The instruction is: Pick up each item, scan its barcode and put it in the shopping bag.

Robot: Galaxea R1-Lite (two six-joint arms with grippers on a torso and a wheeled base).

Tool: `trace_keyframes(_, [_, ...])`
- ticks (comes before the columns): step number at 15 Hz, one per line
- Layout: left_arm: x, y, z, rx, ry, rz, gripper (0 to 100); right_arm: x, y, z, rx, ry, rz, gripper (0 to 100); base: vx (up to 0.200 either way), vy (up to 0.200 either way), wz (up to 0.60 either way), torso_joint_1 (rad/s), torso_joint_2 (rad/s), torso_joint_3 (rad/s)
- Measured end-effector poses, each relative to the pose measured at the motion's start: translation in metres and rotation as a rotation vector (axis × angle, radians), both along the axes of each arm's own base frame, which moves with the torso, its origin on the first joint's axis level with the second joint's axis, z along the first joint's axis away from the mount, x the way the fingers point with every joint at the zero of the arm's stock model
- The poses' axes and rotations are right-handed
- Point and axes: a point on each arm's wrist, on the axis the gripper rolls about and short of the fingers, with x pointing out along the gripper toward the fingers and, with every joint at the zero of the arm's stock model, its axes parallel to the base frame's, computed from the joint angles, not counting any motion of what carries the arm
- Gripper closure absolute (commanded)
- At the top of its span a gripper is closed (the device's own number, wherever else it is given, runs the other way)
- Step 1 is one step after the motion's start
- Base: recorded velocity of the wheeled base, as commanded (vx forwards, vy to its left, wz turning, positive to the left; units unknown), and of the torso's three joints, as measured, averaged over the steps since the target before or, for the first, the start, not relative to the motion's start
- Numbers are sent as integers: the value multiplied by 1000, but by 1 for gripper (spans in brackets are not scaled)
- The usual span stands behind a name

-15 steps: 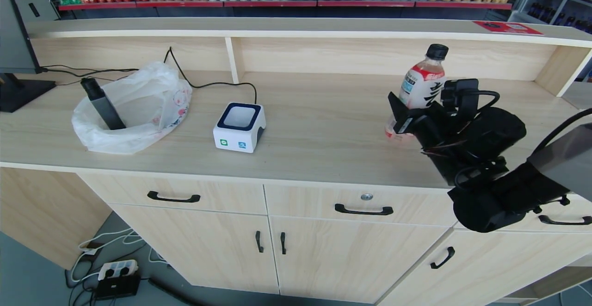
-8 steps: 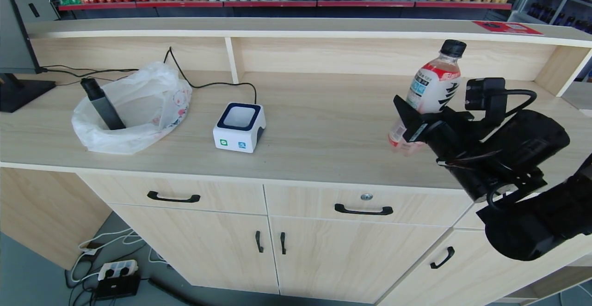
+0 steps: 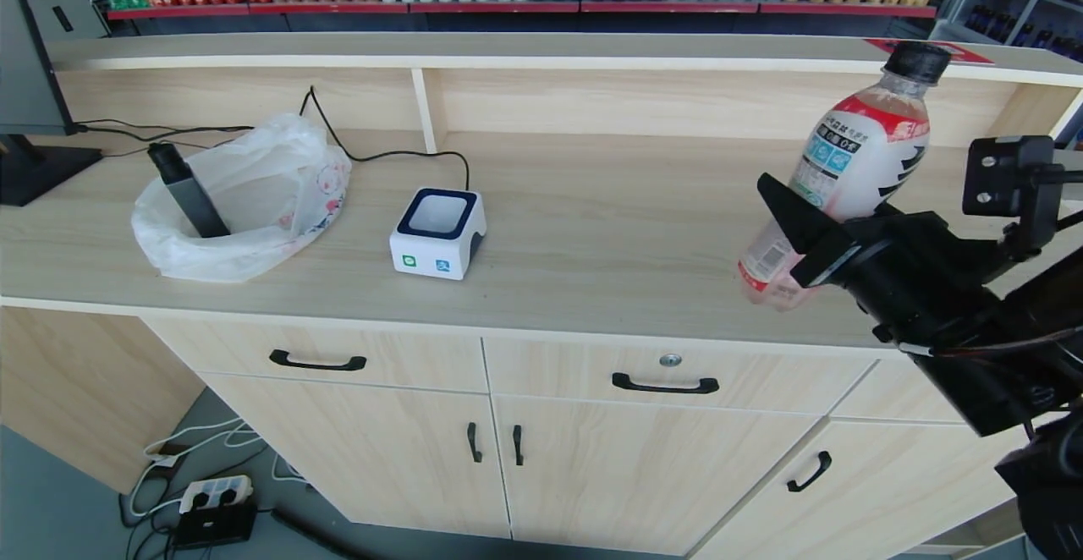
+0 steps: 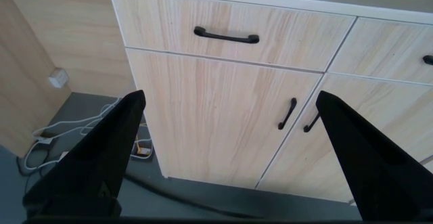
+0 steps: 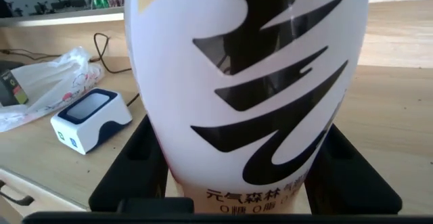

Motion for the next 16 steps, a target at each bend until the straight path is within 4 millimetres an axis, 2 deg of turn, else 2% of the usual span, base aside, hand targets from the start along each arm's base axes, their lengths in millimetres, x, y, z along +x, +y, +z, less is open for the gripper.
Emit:
trace_keyframes(3, [0,0,0,0,0,0,0,-37,0,0,-7,1,68,100,0,0,0,0,0,0])
trace_keyframes(9, [0,0,0,0,0,0,0,-94,-28,-11,-8,14,91,100,0,0,0,0,0,0])
trace_keyframes(12, [0,0,0,0,0,0,0,-114,-23,-11,59,27,239,100,0,0,0,0,0,0])
trace_keyframes(16, [0,0,0,0,0,0,0,-125,-23,-9,120,40,393,100,0,0,0,0,0,0])
